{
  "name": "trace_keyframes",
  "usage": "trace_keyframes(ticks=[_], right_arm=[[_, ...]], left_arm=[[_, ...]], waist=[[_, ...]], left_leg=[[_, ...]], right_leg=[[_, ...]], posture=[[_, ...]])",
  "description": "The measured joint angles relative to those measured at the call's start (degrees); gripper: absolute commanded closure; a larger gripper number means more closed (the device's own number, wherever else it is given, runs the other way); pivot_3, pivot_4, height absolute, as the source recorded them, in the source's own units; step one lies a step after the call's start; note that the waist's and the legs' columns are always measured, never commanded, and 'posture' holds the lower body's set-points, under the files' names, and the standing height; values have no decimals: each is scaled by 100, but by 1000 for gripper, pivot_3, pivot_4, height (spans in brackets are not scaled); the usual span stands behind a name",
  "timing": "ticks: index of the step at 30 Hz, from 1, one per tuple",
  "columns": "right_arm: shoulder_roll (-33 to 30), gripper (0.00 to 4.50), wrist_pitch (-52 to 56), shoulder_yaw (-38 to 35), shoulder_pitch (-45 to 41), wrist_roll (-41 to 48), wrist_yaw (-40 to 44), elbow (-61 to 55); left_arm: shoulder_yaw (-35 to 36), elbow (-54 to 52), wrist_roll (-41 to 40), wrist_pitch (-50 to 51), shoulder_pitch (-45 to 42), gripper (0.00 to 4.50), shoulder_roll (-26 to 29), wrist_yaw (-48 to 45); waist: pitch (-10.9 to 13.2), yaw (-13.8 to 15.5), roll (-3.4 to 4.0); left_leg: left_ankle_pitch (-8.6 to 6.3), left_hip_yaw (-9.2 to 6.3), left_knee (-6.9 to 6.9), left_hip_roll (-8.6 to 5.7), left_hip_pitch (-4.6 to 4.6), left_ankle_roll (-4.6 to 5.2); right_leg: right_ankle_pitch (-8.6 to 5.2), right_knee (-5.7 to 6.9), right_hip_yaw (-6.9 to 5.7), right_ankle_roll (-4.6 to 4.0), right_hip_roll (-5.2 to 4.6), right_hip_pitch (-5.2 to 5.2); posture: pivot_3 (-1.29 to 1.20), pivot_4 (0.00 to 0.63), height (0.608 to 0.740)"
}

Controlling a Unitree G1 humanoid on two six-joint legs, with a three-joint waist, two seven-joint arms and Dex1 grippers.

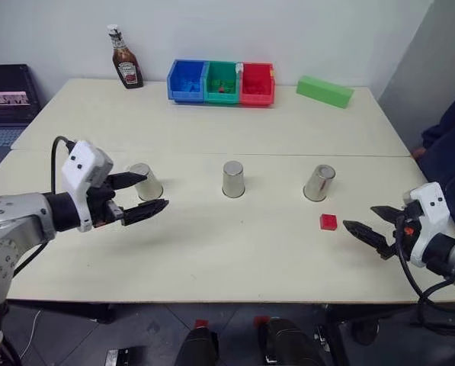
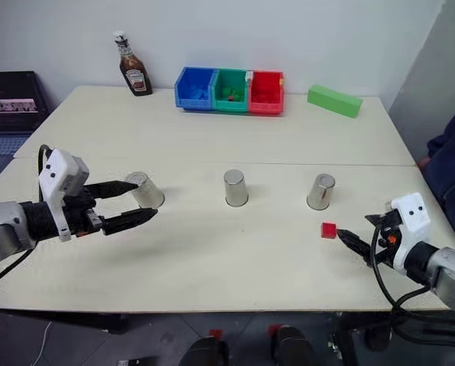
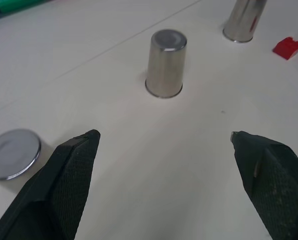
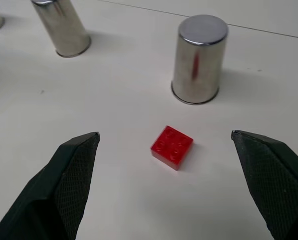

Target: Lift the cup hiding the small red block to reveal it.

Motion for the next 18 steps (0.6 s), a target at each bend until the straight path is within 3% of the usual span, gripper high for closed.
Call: trace_keyframes(ticks=[18], right_arm=[[-115, 7, -136, 373, -194, 112, 11, 187]], left_arm=[[-146, -51, -53, -60, -107, 0, -248, 94]], waist=[[1, 8, -2]], left_leg=[[0, 4, 5, -4, 2, 0]], right_leg=[[4, 7, 3, 7, -7, 1]], posture=[[0, 150, 740]])
